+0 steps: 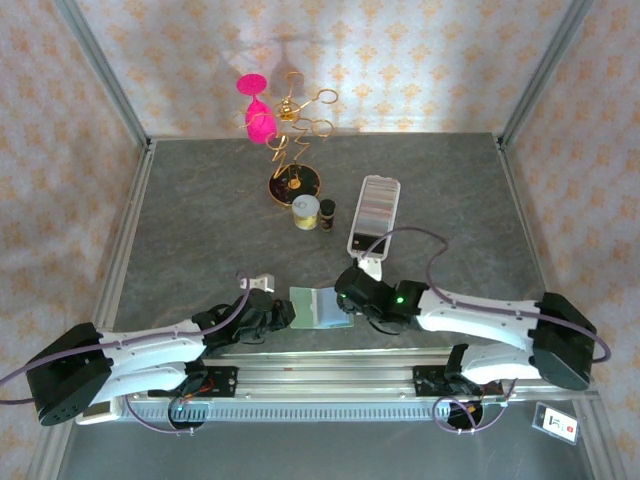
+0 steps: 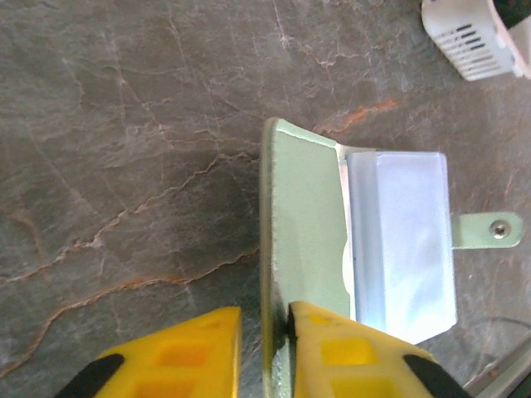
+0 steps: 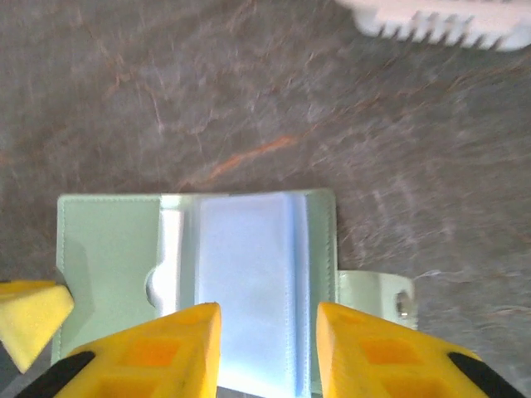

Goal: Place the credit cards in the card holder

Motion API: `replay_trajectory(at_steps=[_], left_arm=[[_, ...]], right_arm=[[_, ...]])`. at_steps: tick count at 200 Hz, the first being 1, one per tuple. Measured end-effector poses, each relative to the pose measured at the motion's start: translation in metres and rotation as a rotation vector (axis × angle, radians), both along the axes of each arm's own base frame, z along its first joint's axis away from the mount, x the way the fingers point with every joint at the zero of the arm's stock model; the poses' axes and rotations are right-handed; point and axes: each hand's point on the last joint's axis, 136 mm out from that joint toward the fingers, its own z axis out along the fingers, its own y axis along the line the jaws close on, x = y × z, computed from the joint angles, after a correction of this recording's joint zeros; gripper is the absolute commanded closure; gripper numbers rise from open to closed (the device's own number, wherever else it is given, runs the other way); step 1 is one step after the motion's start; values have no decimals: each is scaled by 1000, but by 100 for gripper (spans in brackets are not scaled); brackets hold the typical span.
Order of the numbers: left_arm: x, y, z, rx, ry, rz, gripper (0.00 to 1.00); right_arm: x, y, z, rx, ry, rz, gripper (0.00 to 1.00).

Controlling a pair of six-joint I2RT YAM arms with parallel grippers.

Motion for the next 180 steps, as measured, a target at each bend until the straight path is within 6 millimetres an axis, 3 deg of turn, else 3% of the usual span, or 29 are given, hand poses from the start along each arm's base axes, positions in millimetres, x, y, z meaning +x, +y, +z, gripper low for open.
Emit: replay_trajectory(at_steps=[39, 94, 134, 180], left_arm=[[-2, -3, -1, -18, 3, -18, 84], [-2, -4, 0, -31, -8, -19, 85], [-4, -2, -4, -41, -1, -14, 92], [-7, -2, -10, -48, 9, -18, 99]], right_arm=[[-7, 16, -28, -21, 73, 54, 63], [-8, 26, -45, -33, 102, 76, 62], [-9, 26, -60, -60, 128, 74, 58], [-7, 37, -60, -29, 121, 77, 54]])
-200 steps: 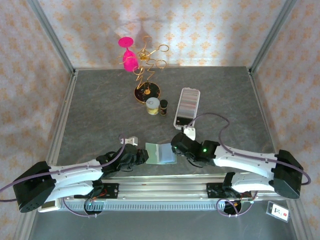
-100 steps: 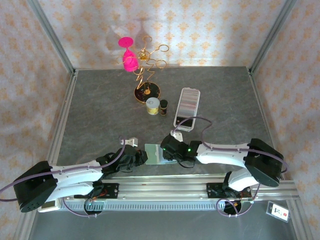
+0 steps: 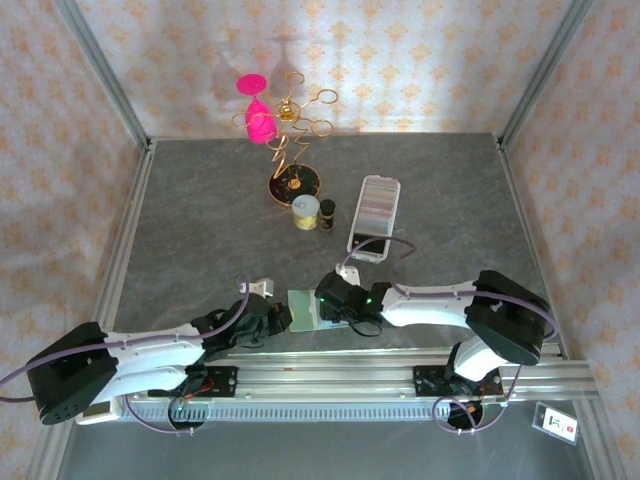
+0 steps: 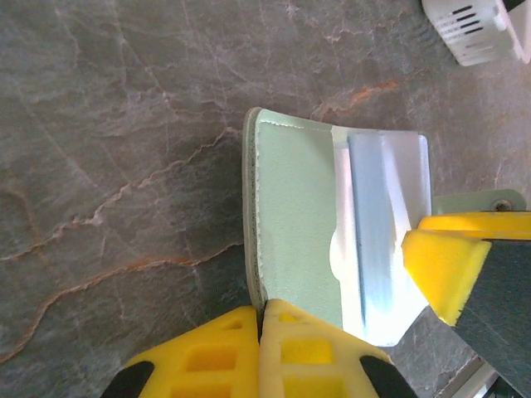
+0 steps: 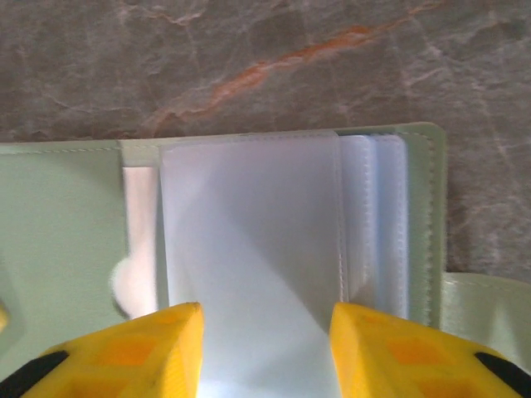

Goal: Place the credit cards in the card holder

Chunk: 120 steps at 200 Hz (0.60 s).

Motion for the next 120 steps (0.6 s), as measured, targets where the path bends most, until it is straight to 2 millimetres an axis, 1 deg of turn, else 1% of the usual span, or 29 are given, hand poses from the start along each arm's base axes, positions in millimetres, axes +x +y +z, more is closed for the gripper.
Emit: replay_trajectory(at_steps=[36, 120], left_arm=[[-2, 1, -8, 12, 14, -3, 100], [-1, -1, -9, 3, 10, -5, 100]], right_arm=[[-3, 16, 3, 70, 15, 18, 54], [-8, 44, 12, 234, 60, 28, 54]])
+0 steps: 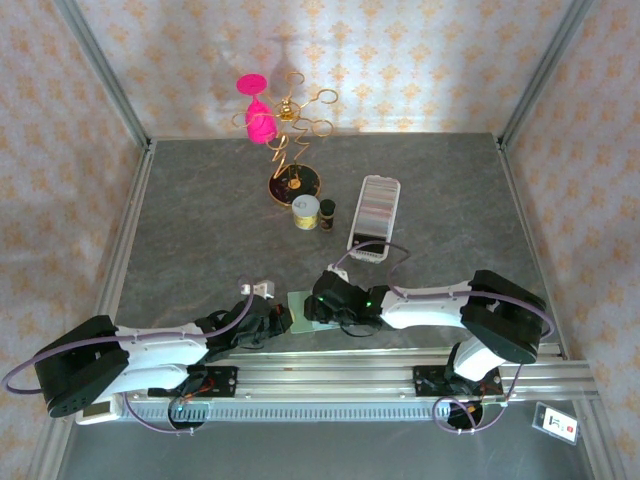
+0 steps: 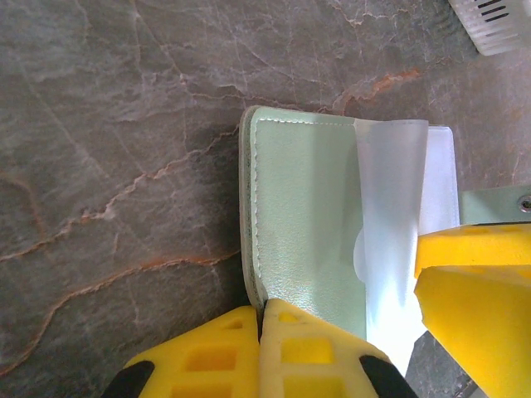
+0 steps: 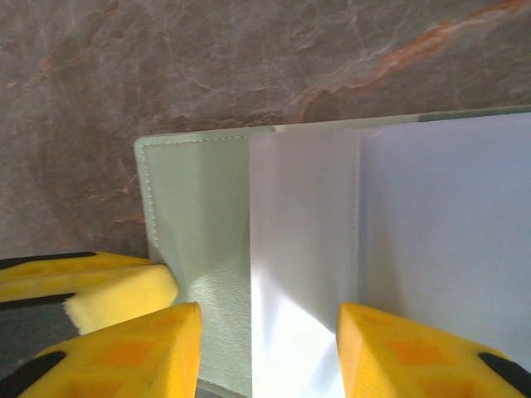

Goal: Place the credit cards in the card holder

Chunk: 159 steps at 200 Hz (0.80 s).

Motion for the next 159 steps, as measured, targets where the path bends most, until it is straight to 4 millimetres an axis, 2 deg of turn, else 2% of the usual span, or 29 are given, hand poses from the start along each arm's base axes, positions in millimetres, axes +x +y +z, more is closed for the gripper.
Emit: replay_trajectory(at_steps=[64, 83, 126, 159], left_arm=[[-1, 1, -1, -7, -6, 1, 100], [-1, 2, 0, -14, -9, 3, 91], [-4, 5, 1, -42, -13, 14, 90], [-4, 6, 2, -50, -17, 21, 83]], right_arm=[[0, 15, 9, 103, 12, -11, 56], [1, 17, 11, 124, 14, -16, 56], [2, 25, 19, 175, 12, -18, 56], [3, 30, 23, 204, 10, -16, 57]])
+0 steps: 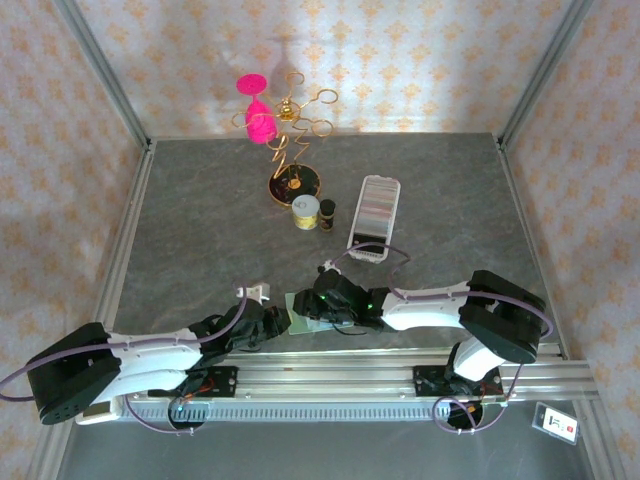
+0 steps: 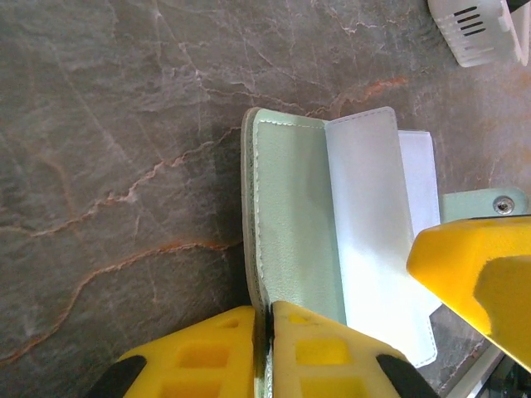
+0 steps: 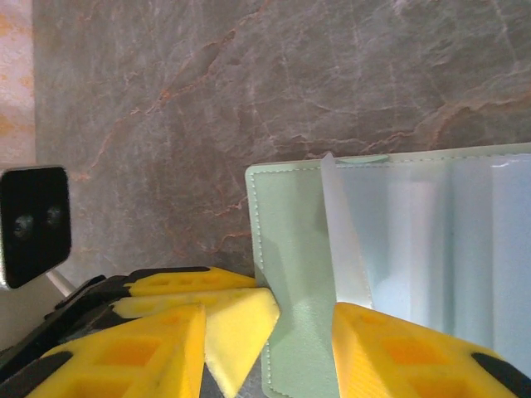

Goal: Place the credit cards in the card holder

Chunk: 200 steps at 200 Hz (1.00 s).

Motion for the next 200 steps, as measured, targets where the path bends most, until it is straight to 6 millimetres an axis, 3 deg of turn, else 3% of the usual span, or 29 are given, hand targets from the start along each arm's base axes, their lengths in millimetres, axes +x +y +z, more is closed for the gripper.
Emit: replay_trajectory(at_steps=[84, 107, 129, 152, 188, 200], left_arm=[[2, 6, 3, -10, -31, 25, 81], [1, 8, 2, -7, -31, 27, 82], [2, 8, 2, -7, -33, 28, 82], [2, 10, 2, 3, -34, 36, 80], [5, 18, 12, 30, -61, 64, 55], [8, 21, 19, 47, -80, 72, 53]], right_arm=[[-4, 23, 22, 134, 13, 48, 56], [-3, 29, 37, 169, -4, 59, 54], [0, 28, 64, 200, -61, 61, 53], [11, 17, 96, 177, -166, 32, 52], [40, -27, 140, 84, -393, -34, 44], [50, -42, 157, 27, -498, -47, 39]])
